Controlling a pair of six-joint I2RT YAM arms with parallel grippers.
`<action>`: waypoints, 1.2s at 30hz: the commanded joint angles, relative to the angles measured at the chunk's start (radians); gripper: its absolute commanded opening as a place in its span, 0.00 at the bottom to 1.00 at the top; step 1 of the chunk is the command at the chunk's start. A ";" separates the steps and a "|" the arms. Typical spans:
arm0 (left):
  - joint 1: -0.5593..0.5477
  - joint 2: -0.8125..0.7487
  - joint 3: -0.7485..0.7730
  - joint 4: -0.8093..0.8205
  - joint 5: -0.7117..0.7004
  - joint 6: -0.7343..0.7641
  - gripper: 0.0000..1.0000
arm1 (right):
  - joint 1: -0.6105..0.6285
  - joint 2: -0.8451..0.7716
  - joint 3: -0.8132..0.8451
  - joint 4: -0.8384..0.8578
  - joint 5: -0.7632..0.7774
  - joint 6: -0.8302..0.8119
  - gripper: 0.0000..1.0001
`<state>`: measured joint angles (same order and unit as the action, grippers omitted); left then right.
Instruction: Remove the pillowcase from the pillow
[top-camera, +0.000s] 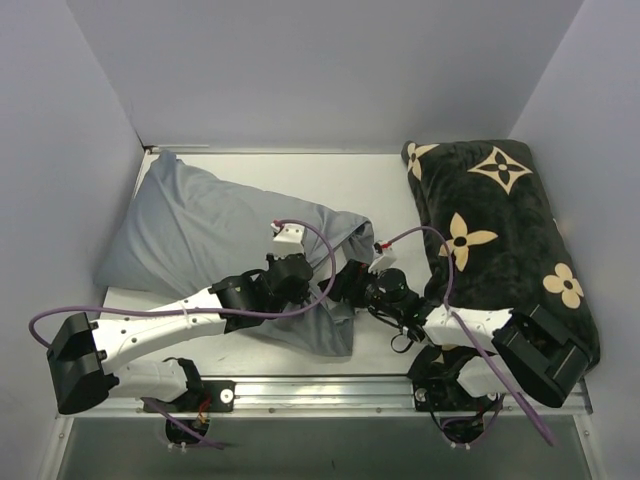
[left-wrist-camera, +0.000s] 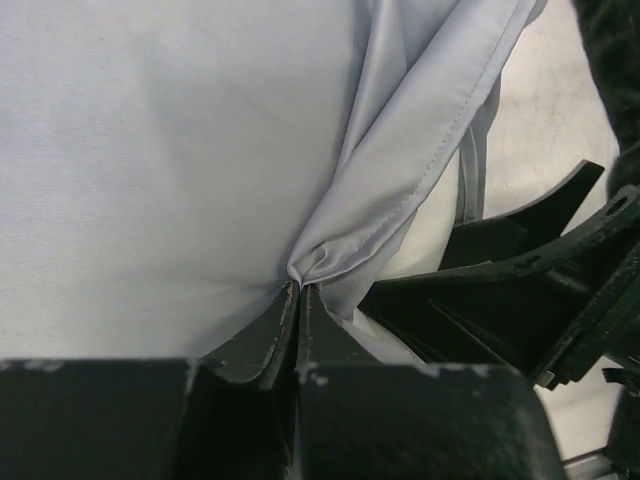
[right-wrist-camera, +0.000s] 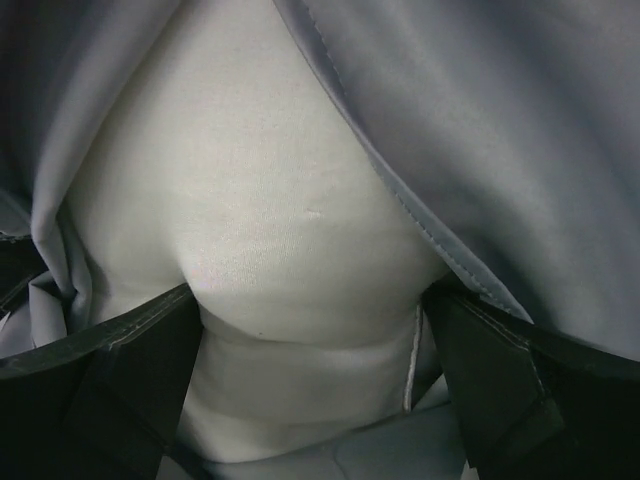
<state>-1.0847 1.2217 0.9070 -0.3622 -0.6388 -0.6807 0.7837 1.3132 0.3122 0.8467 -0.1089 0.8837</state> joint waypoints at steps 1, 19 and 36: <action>-0.003 0.002 0.001 0.023 0.059 0.013 0.06 | 0.011 0.011 -0.001 0.095 -0.034 -0.017 0.74; -0.158 -0.088 0.300 -0.052 -0.024 0.146 0.90 | 0.123 -0.146 0.695 -0.778 0.270 -0.289 0.00; -0.392 -0.077 0.141 -0.170 -0.230 -0.261 0.90 | 0.120 -0.009 0.863 -0.890 0.290 -0.265 0.00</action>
<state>-1.4666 1.1229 1.0969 -0.5827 -0.8974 -0.8639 0.8986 1.3029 1.0966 -0.0967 0.1387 0.6209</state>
